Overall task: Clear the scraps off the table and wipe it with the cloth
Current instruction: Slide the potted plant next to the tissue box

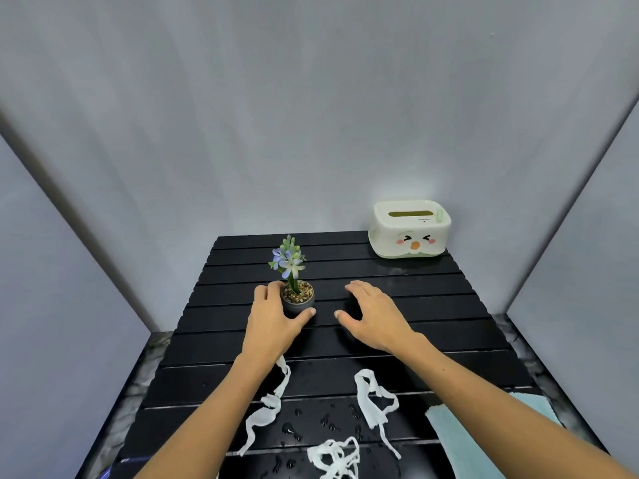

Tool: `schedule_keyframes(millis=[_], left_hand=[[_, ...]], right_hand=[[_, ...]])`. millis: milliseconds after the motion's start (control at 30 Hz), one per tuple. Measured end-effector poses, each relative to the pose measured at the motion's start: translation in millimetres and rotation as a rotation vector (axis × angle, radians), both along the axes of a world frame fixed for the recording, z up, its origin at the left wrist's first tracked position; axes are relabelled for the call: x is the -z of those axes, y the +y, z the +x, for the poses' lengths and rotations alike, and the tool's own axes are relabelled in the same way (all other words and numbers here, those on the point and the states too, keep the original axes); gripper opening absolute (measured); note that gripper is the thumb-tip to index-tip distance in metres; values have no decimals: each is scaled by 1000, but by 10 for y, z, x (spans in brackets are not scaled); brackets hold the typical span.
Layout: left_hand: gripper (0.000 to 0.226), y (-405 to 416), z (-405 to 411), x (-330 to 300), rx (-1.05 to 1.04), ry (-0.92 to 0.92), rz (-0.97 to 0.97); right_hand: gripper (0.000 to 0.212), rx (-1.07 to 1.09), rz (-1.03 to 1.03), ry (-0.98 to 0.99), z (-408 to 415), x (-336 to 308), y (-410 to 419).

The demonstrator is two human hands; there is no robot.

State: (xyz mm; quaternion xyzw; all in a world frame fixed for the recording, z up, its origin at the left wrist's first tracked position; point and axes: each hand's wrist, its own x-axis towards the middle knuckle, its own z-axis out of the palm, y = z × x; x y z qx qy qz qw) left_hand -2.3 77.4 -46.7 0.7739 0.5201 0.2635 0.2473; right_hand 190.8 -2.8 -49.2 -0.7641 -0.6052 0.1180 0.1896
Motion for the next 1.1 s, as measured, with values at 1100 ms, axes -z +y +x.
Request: schedule_keyframes(millis=[1100], left_hand=[[76, 586, 1711, 144, 123, -77, 44]], right_hand=[[70, 94, 95, -32, 1036, 284, 229]])
